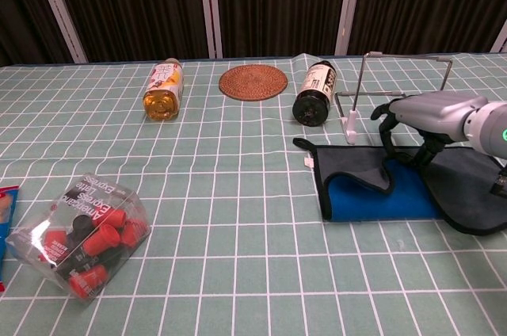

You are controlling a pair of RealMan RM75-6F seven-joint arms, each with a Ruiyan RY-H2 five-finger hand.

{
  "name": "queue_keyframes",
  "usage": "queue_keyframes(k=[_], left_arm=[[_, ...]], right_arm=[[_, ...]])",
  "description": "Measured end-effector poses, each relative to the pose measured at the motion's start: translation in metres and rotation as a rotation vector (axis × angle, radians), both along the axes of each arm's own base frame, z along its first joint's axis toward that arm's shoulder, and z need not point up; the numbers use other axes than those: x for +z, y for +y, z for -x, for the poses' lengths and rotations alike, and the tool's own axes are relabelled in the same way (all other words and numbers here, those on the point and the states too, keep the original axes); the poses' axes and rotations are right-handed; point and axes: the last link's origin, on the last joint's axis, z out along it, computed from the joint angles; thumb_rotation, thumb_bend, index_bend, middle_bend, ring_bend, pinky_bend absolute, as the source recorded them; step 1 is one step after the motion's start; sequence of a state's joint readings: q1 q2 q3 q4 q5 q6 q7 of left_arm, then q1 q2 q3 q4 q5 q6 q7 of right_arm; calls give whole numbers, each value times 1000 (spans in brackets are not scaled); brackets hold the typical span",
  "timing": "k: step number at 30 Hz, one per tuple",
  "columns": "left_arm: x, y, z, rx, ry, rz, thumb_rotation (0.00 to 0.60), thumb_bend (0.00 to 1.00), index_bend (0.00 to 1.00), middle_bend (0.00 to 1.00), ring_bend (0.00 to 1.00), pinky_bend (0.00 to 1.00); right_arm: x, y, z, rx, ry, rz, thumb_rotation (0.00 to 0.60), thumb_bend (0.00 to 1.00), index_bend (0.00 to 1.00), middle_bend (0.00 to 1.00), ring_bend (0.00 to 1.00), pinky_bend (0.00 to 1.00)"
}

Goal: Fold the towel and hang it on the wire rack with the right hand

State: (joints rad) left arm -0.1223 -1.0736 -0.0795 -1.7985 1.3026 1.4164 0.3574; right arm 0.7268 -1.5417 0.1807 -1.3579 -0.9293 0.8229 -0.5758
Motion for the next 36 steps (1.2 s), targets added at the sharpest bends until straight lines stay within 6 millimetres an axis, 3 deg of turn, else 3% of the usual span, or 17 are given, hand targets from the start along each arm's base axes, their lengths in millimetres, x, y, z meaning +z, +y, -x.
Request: queue_keyframes(k=[31,33,36], left_arm=[[-1,5,4,22,2,5,600,0,0,0,0,0],[-1,5,4,22,3,6,600,0,0,0,0,0],[-1,5,4,21,1,5,600,0,0,0,0,0]], right_arm=[[-7,-26,3,-25,58,32,600,423,612,72,0,0],[-7,-27,4,-30,62,36,600,322,518,72,0,0],[-6,-28,5,-36,63,40,600,133,302,67,0,0]])
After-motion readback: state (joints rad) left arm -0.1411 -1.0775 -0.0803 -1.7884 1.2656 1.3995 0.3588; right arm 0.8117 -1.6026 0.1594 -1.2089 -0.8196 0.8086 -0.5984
